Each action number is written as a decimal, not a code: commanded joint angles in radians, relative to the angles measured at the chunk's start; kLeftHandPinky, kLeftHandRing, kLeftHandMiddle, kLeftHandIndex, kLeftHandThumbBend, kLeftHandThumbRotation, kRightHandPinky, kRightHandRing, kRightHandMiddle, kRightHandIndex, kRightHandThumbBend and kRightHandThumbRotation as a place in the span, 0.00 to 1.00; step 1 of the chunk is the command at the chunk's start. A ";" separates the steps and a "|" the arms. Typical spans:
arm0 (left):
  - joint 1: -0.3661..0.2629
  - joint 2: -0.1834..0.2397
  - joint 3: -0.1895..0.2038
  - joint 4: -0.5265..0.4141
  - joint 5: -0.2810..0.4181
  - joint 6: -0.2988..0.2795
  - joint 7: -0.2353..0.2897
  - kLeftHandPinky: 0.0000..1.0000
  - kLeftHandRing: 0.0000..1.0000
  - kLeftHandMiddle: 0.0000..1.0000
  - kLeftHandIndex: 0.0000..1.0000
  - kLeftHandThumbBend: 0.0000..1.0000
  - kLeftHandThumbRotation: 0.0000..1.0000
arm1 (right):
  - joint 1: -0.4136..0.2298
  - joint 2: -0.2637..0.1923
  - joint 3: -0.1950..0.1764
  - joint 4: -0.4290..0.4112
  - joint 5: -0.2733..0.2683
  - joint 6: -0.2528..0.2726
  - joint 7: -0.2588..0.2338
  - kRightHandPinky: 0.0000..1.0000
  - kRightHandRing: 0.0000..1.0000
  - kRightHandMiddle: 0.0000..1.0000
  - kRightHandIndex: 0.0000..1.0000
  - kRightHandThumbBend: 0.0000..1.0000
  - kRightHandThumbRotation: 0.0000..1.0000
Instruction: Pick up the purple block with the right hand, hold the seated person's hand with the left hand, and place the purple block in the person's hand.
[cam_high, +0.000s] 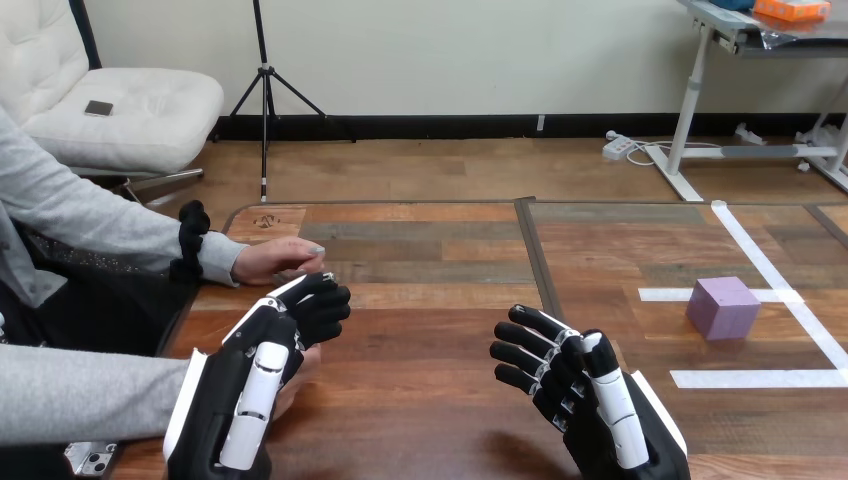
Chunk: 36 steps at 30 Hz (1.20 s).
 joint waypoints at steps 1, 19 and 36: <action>-0.020 -0.009 0.002 -0.038 0.009 -0.010 0.001 0.78 0.78 0.77 0.76 0.47 0.88 | -0.032 0.009 -0.006 -0.035 0.017 -0.012 0.003 0.85 0.83 0.81 0.80 0.77 0.80; 0.004 0.000 -0.009 -0.065 0.000 0.012 -0.012 0.83 0.81 0.79 0.78 0.44 0.88 | -0.022 -0.002 -0.005 -0.041 0.010 -0.011 0.004 0.86 0.83 0.82 0.81 0.78 0.82; 0.015 0.003 -0.023 -0.095 0.001 0.053 -0.011 0.85 0.81 0.79 0.79 0.47 0.86 | -0.099 -0.026 -0.024 0.013 -0.032 -0.041 -0.009 0.83 0.81 0.81 0.79 0.72 0.84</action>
